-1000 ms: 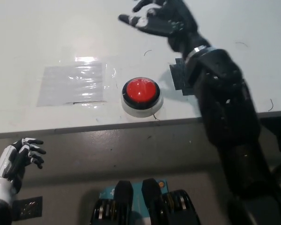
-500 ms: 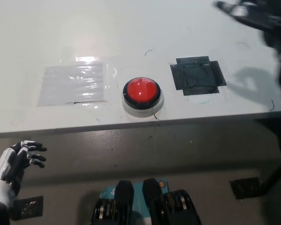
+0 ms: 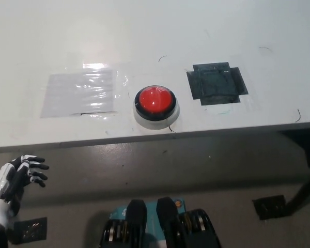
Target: The robot uses its right hand to make a fist and press the red button kept in the middle of the desk
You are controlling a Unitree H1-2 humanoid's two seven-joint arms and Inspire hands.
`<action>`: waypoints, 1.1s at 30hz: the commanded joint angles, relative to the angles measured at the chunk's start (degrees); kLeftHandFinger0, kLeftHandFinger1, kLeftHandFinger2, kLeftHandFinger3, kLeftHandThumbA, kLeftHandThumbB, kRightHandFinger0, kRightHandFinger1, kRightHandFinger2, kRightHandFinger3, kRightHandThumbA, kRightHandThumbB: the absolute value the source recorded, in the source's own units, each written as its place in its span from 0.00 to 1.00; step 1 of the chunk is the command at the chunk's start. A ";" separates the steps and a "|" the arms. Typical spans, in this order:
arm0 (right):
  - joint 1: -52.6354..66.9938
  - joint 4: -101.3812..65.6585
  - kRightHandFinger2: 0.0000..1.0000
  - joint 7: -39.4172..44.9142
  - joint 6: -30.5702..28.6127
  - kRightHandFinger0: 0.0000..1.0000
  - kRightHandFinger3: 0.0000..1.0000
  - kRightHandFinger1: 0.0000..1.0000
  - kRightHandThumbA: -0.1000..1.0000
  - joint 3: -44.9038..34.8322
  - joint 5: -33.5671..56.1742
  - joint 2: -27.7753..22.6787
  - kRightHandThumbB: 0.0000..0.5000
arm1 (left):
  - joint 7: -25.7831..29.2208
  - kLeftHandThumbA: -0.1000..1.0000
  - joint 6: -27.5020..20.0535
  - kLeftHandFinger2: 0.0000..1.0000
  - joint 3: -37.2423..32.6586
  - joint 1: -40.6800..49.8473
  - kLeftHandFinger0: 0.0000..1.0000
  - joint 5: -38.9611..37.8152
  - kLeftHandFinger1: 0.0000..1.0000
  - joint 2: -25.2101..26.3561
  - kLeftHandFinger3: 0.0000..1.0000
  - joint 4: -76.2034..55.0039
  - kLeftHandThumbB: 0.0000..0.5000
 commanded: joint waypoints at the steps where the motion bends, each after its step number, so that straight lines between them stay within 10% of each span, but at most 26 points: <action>1: 2.59 -2.11 0.28 -3.23 0.12 0.06 0.34 0.25 1.00 -3.06 0.59 -2.00 0.46 | -0.94 0.69 -1.18 0.43 0.29 -0.81 0.35 0.03 0.36 1.97 0.55 -0.45 0.17; 15: 10.11 0.72 0.53 -4.23 -0.93 0.16 0.57 0.39 1.00 -7.72 0.90 0.73 0.36 | -0.28 0.69 -0.28 0.47 0.47 -0.58 0.39 0.26 0.40 1.80 0.56 -1.15 0.22; 29: 8.51 4.98 0.54 -4.72 -0.80 0.10 0.62 0.37 1.00 -7.05 -0.71 -0.08 0.30 | -1.08 0.67 -2.57 0.34 0.65 -0.92 0.23 -1.07 0.27 0.62 0.48 0.09 0.20; 33: 7.98 4.93 0.51 -5.04 -0.02 0.06 0.60 0.33 1.00 -7.10 -0.65 -0.25 0.33 | -0.46 0.67 -1.94 0.44 0.68 -0.40 0.33 -1.16 0.36 0.01 0.53 -0.52 0.22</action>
